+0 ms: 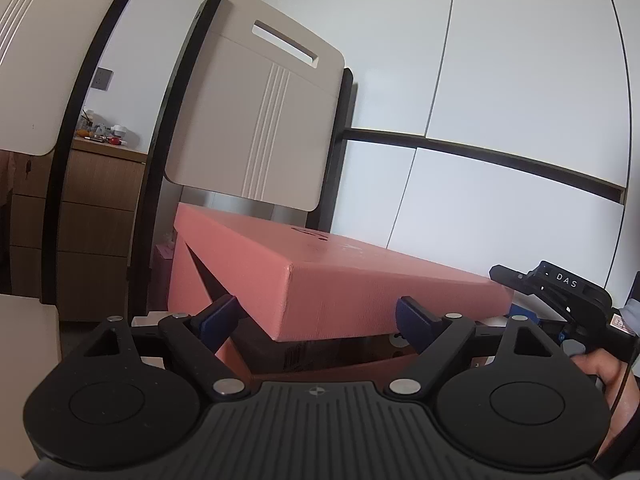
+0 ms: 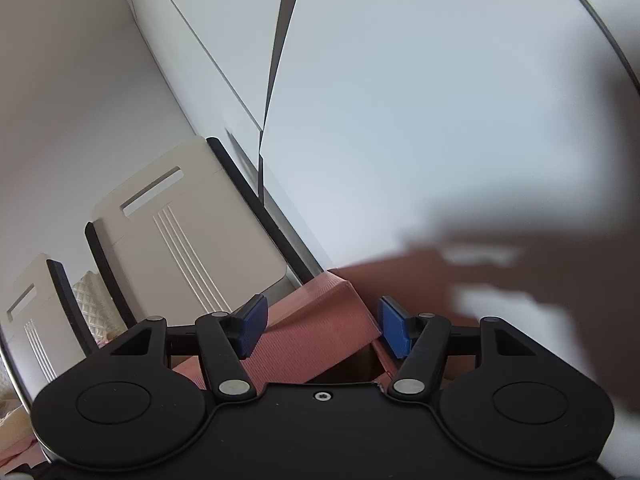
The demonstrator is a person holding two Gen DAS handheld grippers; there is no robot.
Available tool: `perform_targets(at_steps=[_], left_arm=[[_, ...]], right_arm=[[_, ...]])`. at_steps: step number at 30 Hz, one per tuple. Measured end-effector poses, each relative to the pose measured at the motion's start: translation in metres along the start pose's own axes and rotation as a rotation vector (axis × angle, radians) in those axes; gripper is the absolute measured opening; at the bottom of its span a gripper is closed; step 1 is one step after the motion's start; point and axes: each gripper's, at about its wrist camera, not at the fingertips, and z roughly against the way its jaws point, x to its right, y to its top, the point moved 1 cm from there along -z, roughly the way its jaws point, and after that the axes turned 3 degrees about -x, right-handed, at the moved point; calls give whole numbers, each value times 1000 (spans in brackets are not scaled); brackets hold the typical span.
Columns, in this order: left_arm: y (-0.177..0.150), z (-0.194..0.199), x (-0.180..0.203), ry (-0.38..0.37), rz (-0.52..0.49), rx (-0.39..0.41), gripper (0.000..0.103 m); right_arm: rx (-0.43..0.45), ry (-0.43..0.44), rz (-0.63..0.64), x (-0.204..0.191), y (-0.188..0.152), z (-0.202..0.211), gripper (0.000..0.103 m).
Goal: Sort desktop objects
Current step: 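Lower the lid onto the shoebox rim with both grippers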
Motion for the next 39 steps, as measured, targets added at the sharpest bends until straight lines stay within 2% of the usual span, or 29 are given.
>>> perform_targets(at_steps=[8, 11, 16, 20, 23, 27, 31, 39], left_arm=[[16, -15, -15, -11, 29, -42, 91], [21, -16, -20, -25, 40, -49, 92], [6, -18, -19, -18, 35, -102, 92], [-5, -14, -8, 15, -51, -103, 91], [-9, -10, -7, 2, -68, -104, 91], [-13, -3, -13, -28, -34, -95, 91], [-21, -1, -8, -20, -89, -116, 91], [-27, -3, -14, -19, -68, -134, 91]], right_arm=[[-11, 1, 81, -18, 10, -13, 61], [-21, -6, 105, -23, 15, -15, 57], [-48, -7, 78, -6, 6, -10, 51], [-63, -6, 57, 9, -2, -2, 46], [-61, 14, 56, 13, -3, 4, 46], [-59, 40, 56, 16, -3, 11, 46], [-69, 55, 52, 16, 0, 12, 46], [-71, 76, 75, 12, 0, 17, 46]])
